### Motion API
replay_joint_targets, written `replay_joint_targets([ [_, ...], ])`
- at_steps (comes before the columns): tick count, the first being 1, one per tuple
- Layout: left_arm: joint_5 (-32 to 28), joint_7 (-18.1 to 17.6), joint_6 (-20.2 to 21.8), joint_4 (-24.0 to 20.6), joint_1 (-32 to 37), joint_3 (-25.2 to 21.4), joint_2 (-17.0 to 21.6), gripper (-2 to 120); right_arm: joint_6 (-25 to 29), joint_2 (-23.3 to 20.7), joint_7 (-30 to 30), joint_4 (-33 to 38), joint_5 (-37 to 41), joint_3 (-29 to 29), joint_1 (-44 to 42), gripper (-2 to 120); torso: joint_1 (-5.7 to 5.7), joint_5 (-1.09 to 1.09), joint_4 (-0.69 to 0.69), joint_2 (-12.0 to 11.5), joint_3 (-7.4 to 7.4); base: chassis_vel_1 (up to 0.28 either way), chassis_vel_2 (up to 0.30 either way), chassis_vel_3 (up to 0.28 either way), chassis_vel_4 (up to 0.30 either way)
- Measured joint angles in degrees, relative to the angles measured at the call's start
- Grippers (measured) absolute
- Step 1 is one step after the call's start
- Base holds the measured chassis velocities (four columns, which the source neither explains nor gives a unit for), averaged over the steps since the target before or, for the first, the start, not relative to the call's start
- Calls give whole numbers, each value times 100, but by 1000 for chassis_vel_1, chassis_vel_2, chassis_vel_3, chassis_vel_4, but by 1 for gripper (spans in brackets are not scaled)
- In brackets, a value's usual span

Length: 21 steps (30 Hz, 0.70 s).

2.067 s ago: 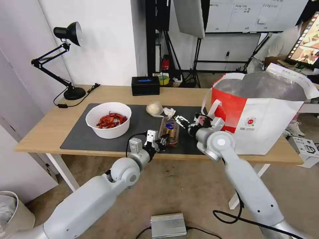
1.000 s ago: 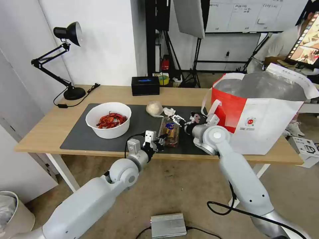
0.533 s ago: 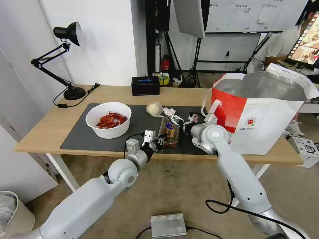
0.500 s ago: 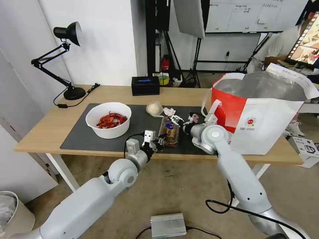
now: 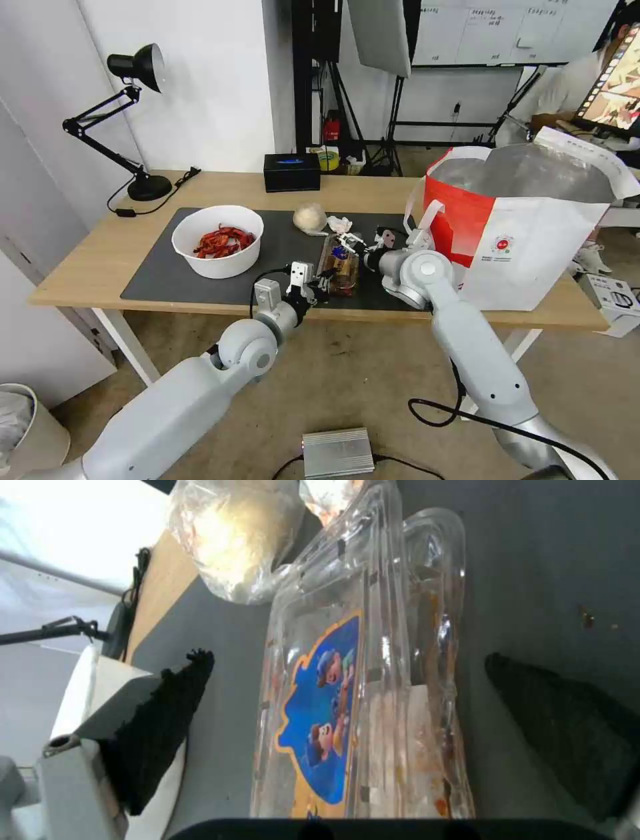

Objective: Pick up the trash from the table and place it into the takeout bag.

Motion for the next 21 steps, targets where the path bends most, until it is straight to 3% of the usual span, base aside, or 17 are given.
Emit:
replay_joint_targets([
  [21,12,4,-14,5,-11,30,-36,0,-112,66,-41,-34,-9,-1,44,100,0,1,1,-1,1,0,0,0,0],
])
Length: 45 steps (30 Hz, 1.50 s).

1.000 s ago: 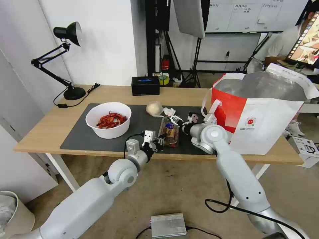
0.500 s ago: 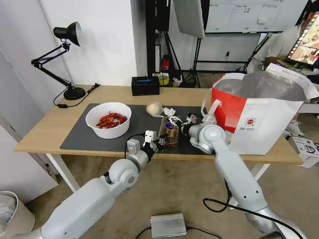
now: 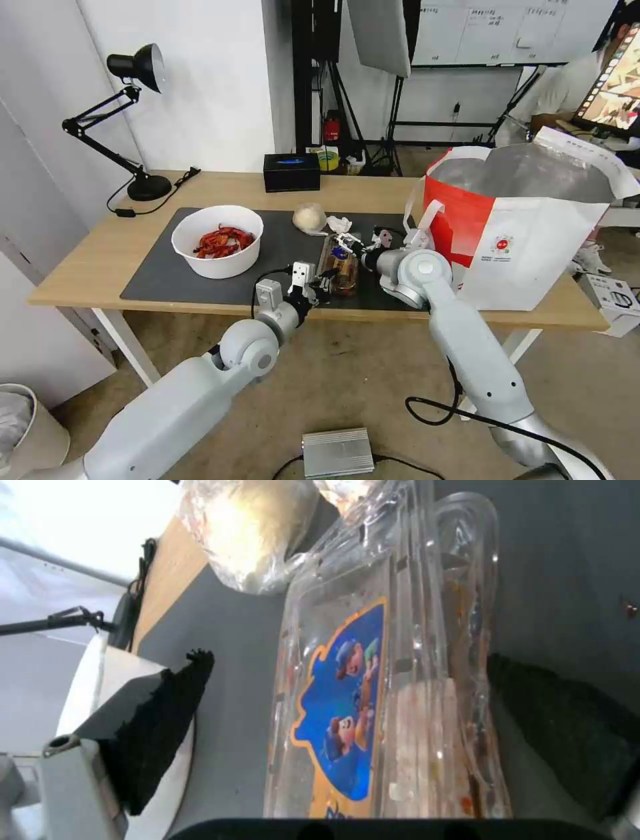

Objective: Pick up the trash from the table and place it into the takeout bag.

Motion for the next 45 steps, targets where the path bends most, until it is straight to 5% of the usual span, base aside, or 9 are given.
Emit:
replay_joint_targets([
  [16,16,-1,-9,-6,37,-6,-16,0,-37,35,-11,-20,-2,-34,15,99,0,0,0,0,0,0,0,0,0],
  [42,20,-4,-57,-41,45,-17,13,0,-42,11,-12,-73,14,23,-59,2,0,0,0,0,0,0,0,0,0],
  [45,17,-4,-66,-44,39,-28,18,0,-38,27,-11,-94,11,28,-60,0,0,0,-1,1,0,0,0,0,0],
])
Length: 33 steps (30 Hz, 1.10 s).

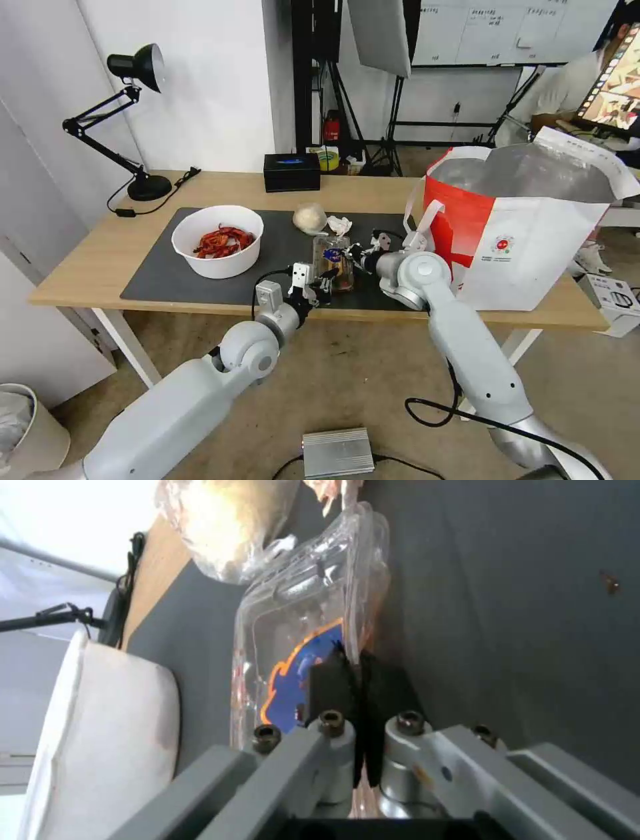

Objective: Pick up the trash from the table and place it into the takeout bag.

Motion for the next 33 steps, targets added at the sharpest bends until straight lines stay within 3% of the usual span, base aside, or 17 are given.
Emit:
replay_joint_targets([
  [14,-18,2,-56,-163,168,-214,171,0,7,12,-3,-21,-5,69,2,0,0,0,0,0,0,0,0,0,0],
  [33,55,274,-196,-968,1384,-1600,559,0,14,-117,-314,129,-17,126,-197,0,0,0,0,0,0,0,0,0,0],
])
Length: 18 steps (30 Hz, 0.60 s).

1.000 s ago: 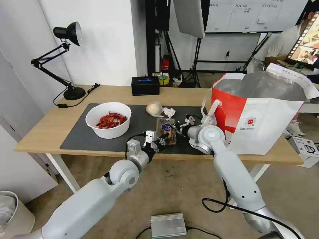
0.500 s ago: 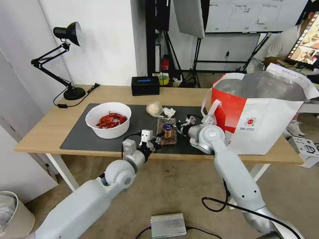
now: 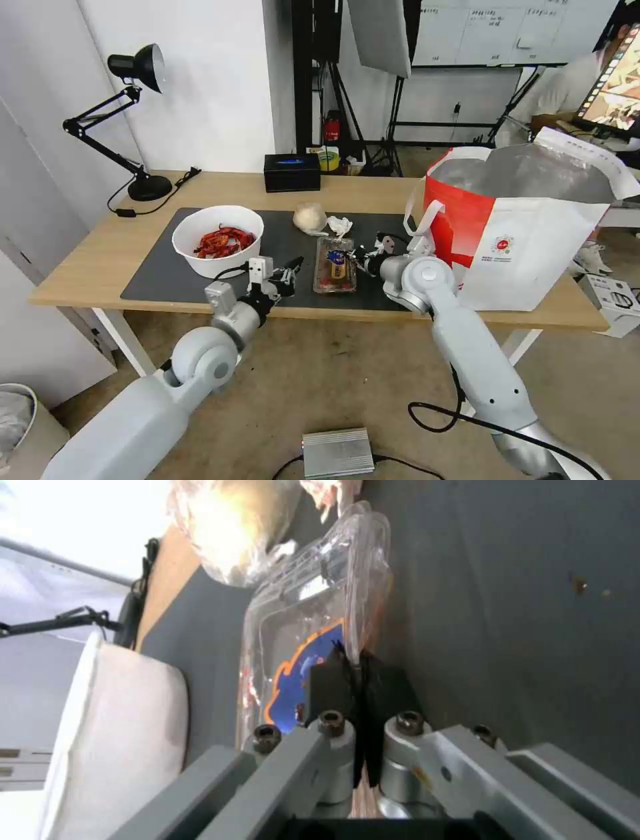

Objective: Pick up the trash from the table and place it into the takeout bag.

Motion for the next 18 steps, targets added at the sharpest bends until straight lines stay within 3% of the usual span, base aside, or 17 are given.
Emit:
replay_joint_targets([
  [6,175,-92,-5,-157,365,-287,19,0,-1,-72,-112,162,-1,45,-86,0,0,1,0,-1,0,0,0,0,0],
  [18,492,-173,-69,-608,1115,-777,-15,47,332,-413,-818,1130,-894,55,-427,0,0,1,-1,-1,0,0,0,0,0],
])
